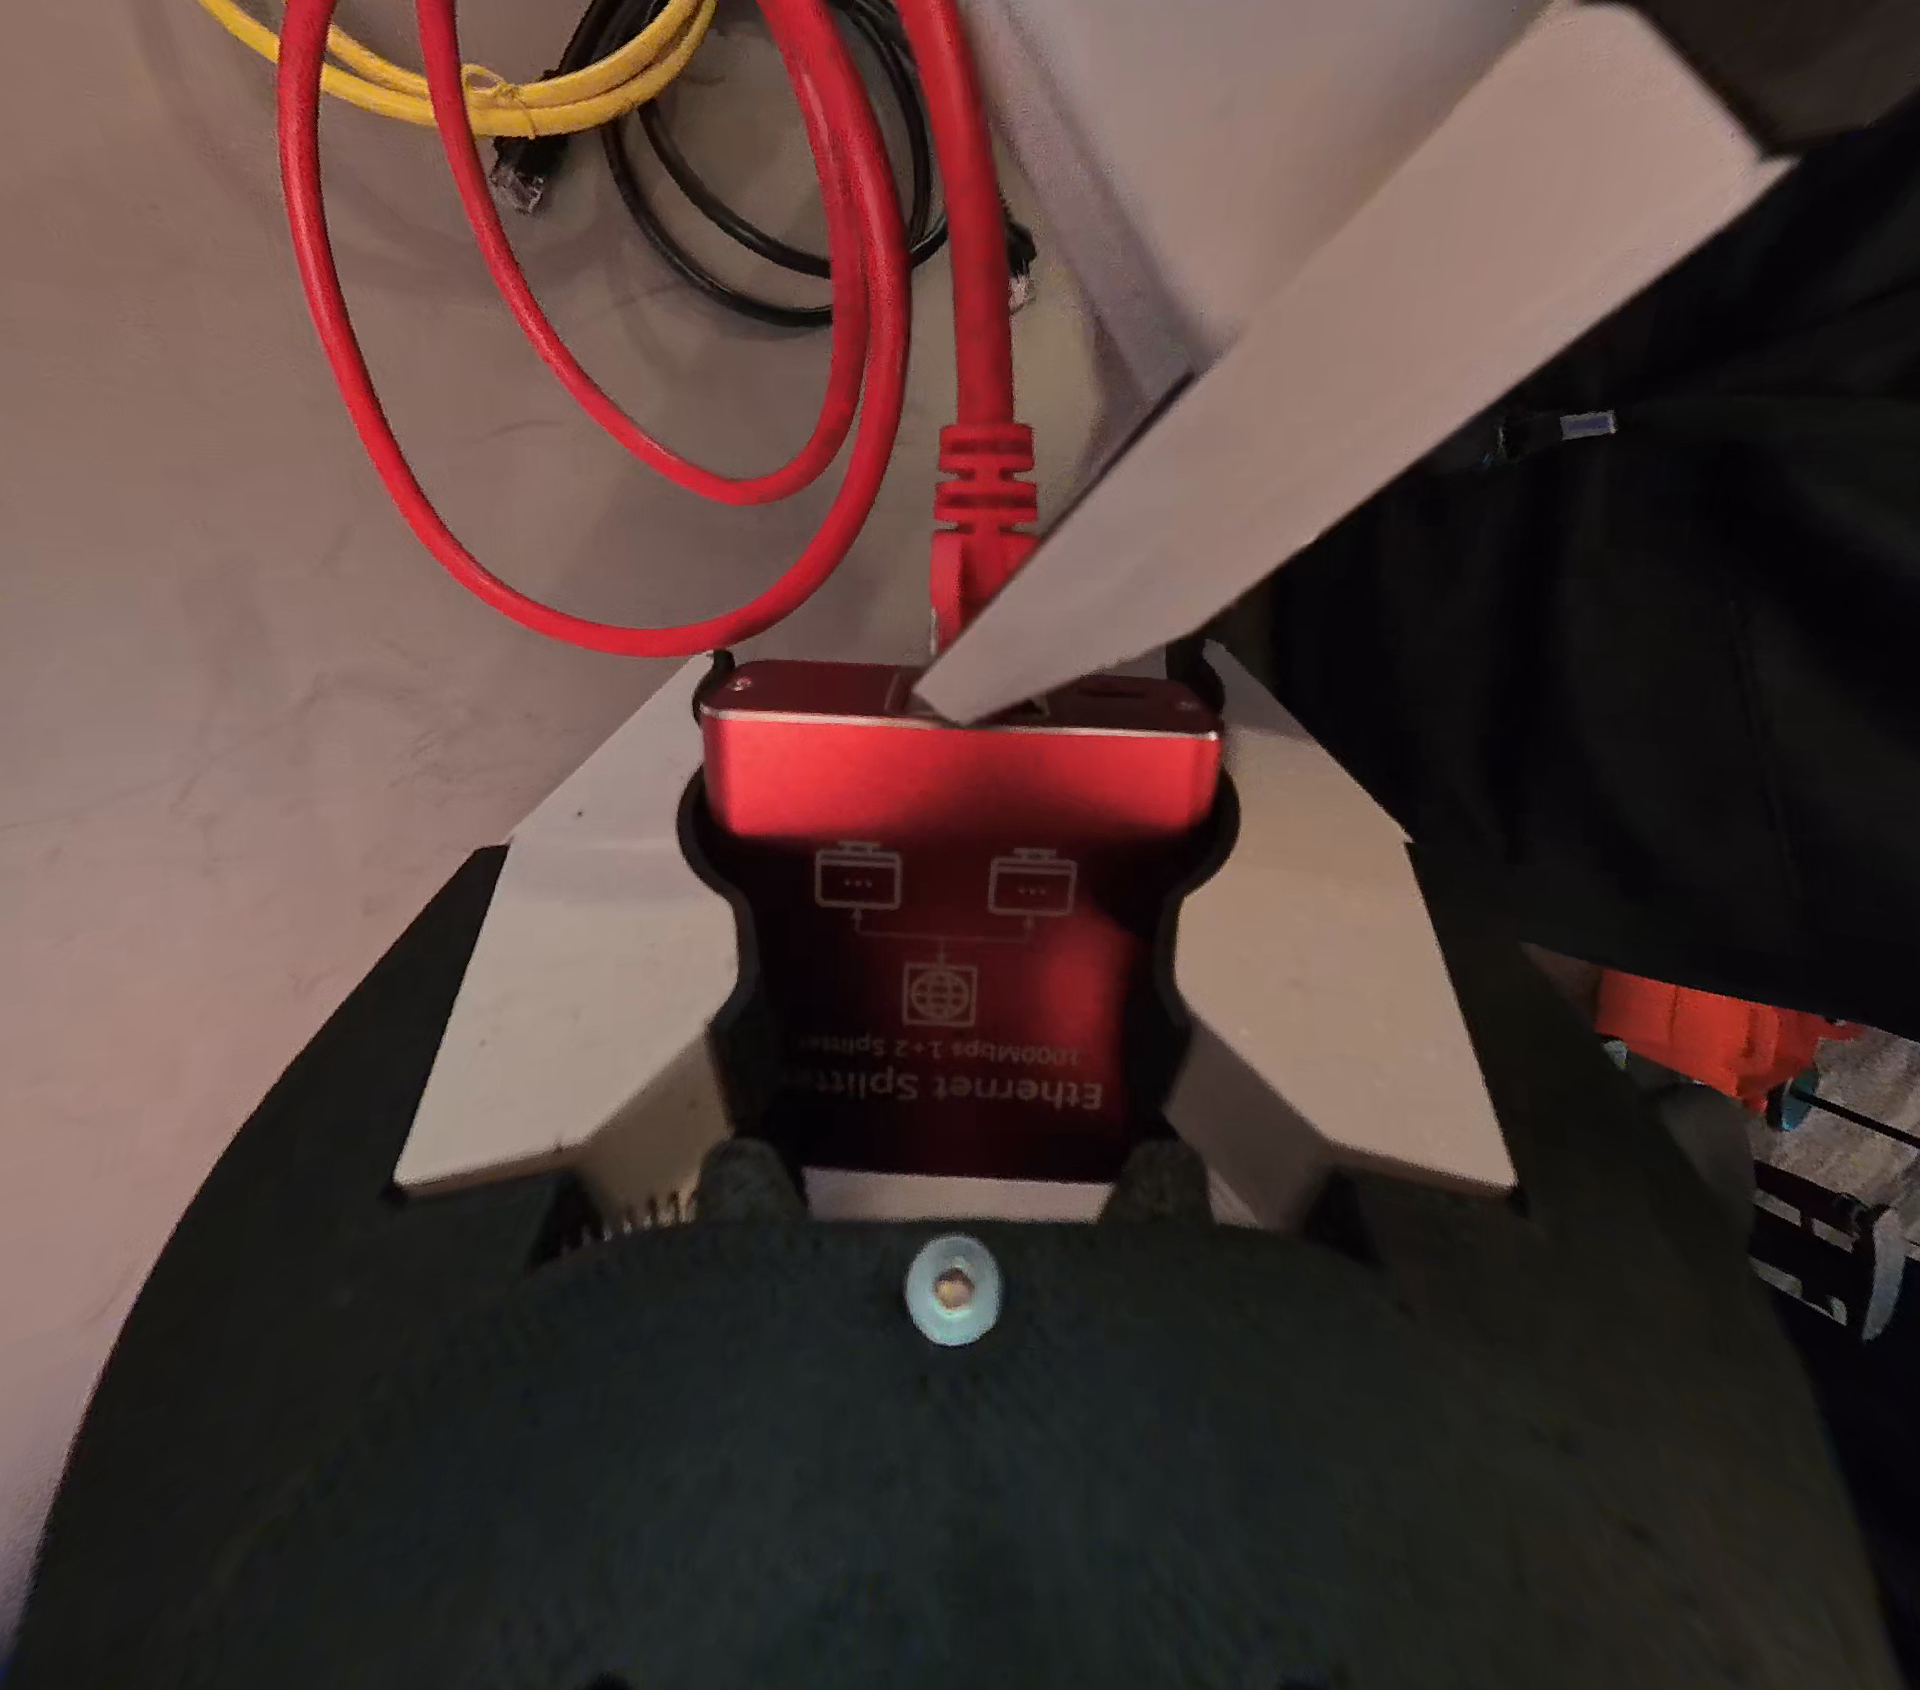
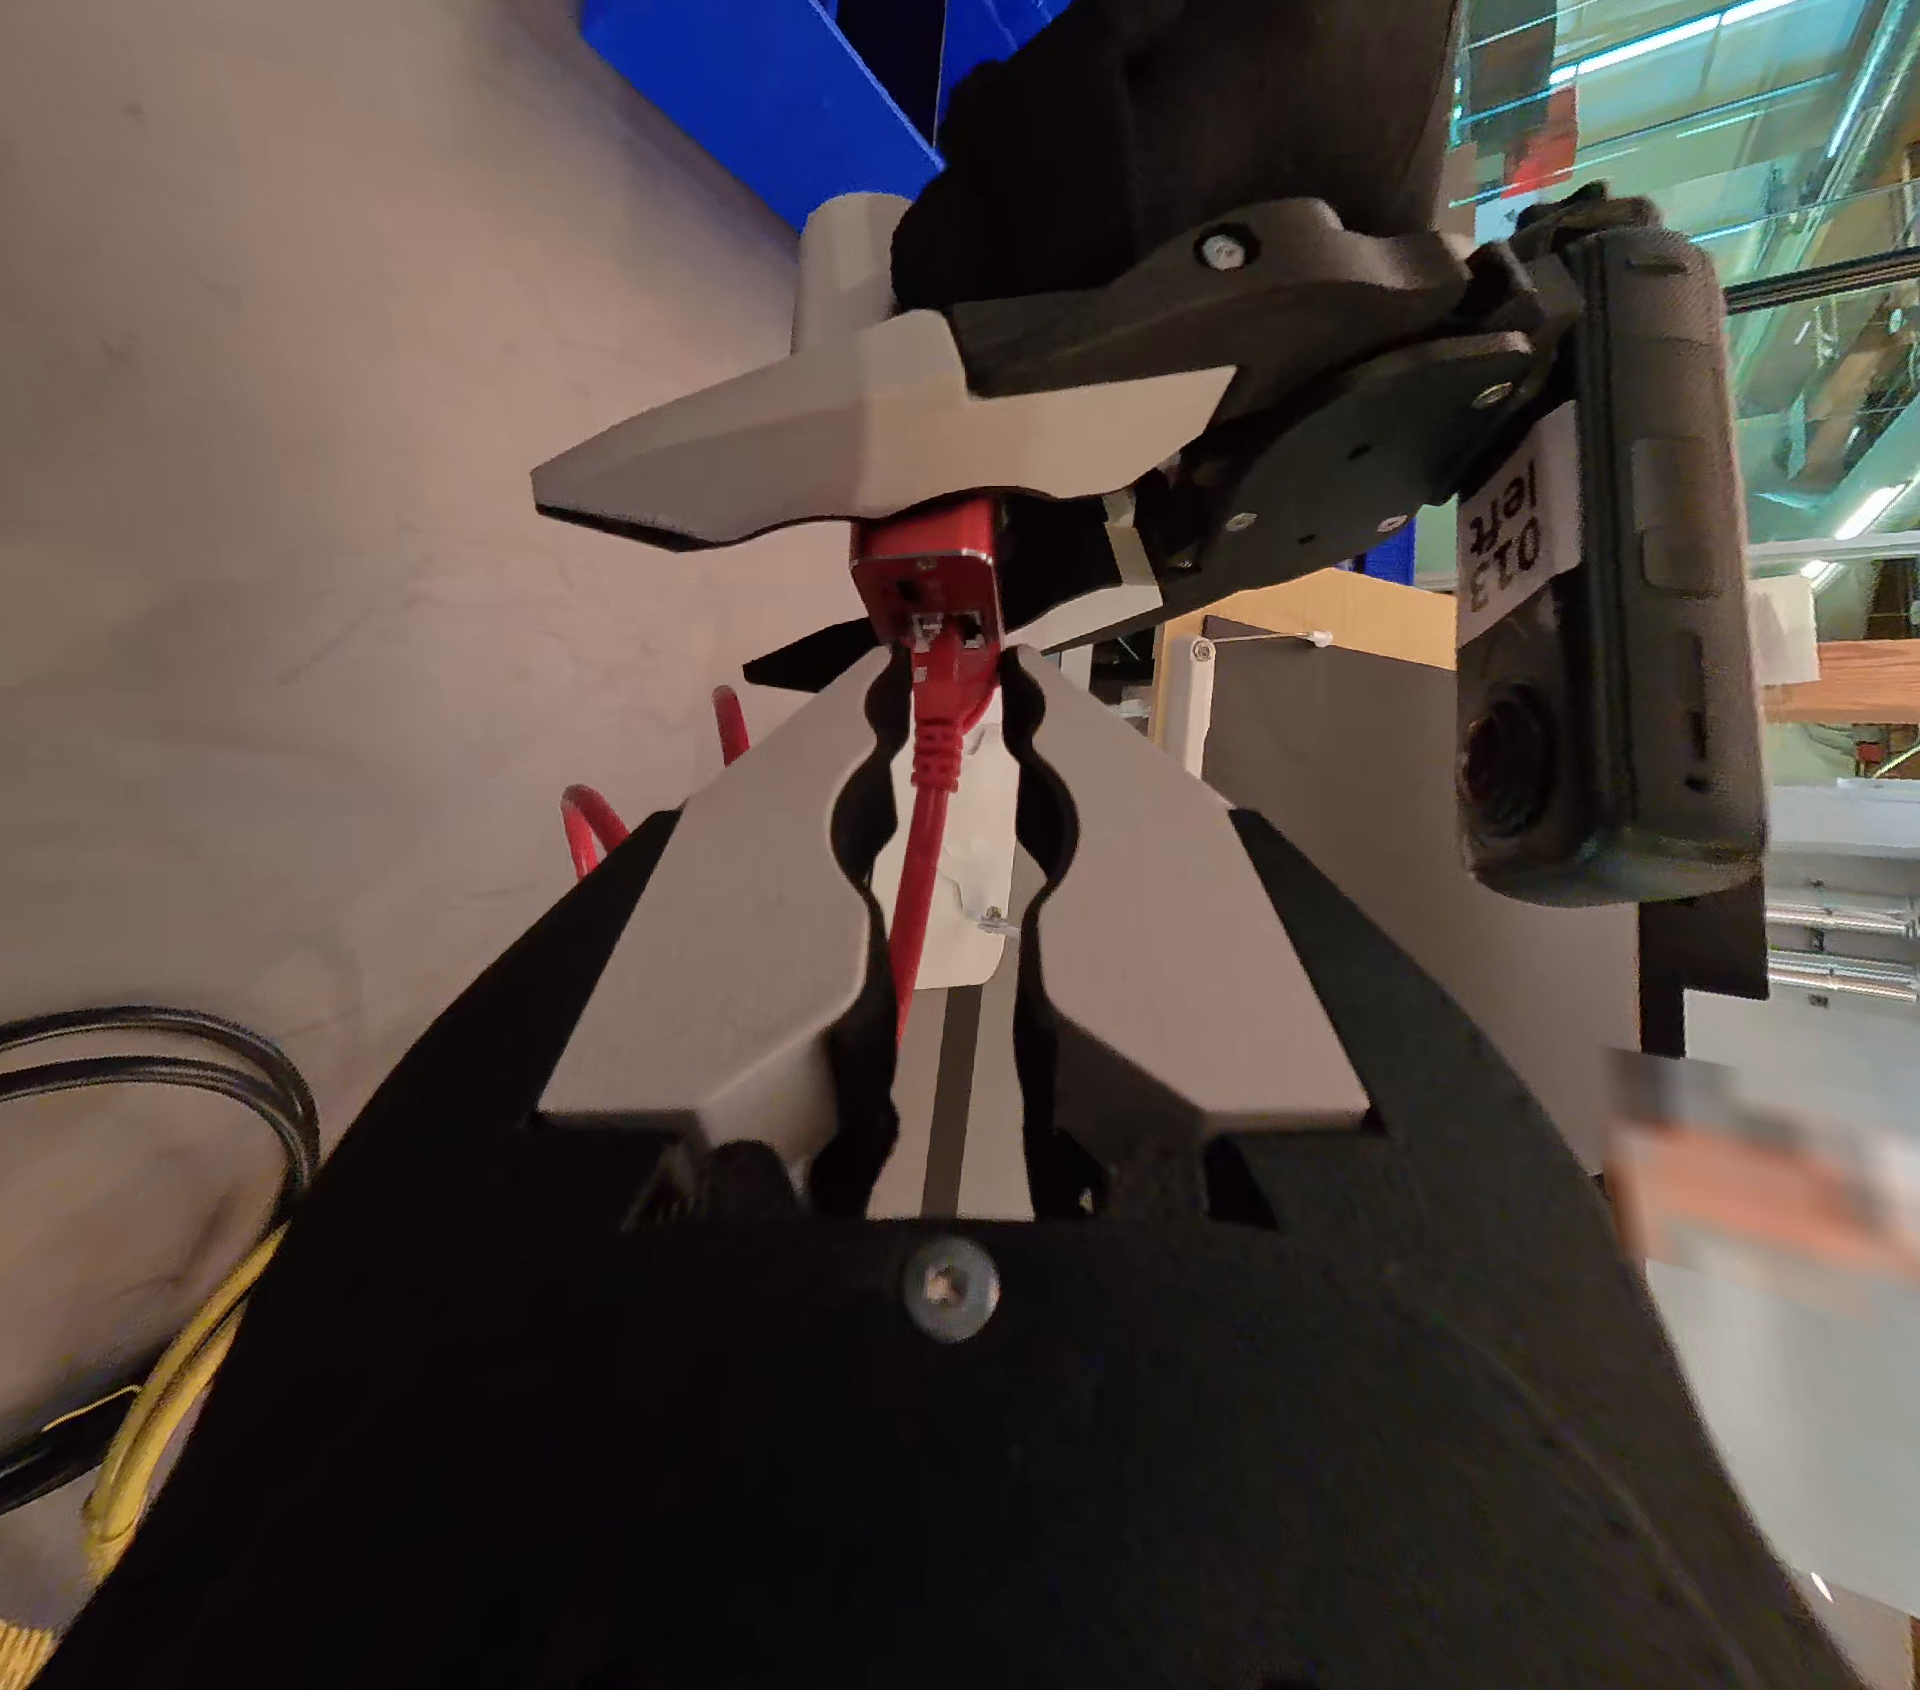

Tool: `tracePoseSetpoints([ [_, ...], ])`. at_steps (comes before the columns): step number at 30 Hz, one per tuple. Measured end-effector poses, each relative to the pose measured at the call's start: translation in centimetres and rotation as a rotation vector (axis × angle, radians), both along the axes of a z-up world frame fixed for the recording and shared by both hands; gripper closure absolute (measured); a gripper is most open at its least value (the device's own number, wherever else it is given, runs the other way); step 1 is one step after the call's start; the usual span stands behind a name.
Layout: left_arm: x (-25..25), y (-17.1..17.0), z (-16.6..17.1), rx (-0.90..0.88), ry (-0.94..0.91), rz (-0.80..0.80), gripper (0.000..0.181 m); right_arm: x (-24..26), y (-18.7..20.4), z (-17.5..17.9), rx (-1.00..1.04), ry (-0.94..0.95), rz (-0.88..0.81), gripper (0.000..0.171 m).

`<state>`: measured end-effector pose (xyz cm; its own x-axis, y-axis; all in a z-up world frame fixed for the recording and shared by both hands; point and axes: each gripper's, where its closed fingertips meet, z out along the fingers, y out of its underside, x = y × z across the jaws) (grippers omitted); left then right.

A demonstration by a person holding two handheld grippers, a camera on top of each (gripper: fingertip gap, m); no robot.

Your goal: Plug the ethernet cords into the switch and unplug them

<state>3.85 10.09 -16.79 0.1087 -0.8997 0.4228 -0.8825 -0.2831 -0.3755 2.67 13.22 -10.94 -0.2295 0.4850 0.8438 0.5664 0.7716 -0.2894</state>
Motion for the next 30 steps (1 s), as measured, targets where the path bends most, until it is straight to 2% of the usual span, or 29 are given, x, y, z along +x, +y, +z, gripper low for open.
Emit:
tracePoseSetpoints([
  [11, 0.2, 0.2, 0.1, -0.005, 0.005, -0.010, 0.099, 0.3, -0.1, 0.1, 0.006, -0.024, -0.012, 0.158],
  [25, 0.0, -0.2, -1.6, -0.038, 0.066, -0.006, 0.098, 0.7, -0.2, -2.0, -0.094, -0.140, -0.101, 0.161],
  [30, -1.2, 1.8, -2.7, -0.025, 0.062, 0.054, 0.099, 2.6, 2.1, -2.9, -0.064, -0.197, -0.221, 0.161],
])
